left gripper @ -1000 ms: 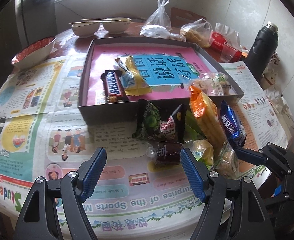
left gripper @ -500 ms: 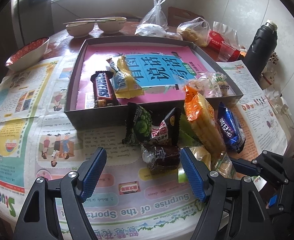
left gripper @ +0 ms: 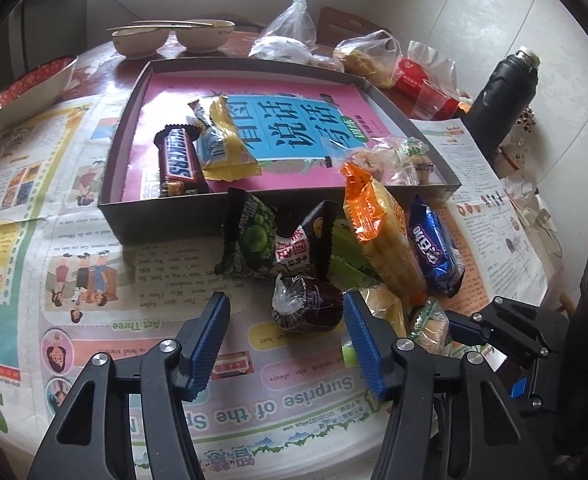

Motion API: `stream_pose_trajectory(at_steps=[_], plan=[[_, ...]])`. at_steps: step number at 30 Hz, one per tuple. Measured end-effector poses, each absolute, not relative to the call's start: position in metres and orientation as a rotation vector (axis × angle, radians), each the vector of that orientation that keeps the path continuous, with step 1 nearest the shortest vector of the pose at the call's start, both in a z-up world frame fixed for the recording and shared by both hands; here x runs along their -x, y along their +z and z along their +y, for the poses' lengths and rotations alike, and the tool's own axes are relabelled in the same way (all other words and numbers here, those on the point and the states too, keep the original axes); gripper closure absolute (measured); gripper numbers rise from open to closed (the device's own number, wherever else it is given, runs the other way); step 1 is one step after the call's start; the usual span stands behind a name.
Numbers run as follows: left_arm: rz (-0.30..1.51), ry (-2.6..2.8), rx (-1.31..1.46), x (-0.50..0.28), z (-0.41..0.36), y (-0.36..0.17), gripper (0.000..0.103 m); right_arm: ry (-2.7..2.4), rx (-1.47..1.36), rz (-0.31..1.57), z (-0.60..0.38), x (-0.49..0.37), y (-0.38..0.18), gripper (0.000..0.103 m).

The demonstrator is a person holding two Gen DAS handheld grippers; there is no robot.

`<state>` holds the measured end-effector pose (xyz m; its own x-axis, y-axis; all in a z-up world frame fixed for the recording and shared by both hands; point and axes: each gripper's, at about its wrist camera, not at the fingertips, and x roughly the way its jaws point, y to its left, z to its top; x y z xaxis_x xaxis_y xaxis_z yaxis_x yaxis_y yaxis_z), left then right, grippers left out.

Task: Organize snacks
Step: 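Grasp a round wrapped chocolate with left tool while right tool grasps green-labelled cake pack, then lift and carry the chocolate over the box with left tool while right tool carries cake pack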

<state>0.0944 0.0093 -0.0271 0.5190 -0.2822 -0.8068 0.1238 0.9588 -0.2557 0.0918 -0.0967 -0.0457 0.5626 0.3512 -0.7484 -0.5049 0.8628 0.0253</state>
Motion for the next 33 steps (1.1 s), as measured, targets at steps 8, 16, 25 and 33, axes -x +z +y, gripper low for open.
stream_pose_trajectory(at_steps=[8, 16, 25, 33], plan=[[1.022, -0.268, 0.211, -0.103, 0.010, -0.031, 0.065, 0.511, 0.181, 0.836, -0.099, -0.093, -0.046, 0.068], [1.026, -0.291, 0.257, -0.104, 0.013, -0.034, 0.076, 0.518, 0.157, 0.833, -0.103, -0.094, -0.043, 0.069], [0.999, -0.278, 0.255, -0.093, 0.022, -0.021, 0.076, 0.531, 0.136, 0.805, -0.105, -0.089, -0.034, 0.069], [0.950, -0.258, 0.244, -0.084, 0.030, -0.003, 0.076, 0.528, 0.101, 0.783, -0.109, -0.087, -0.022, 0.069]])
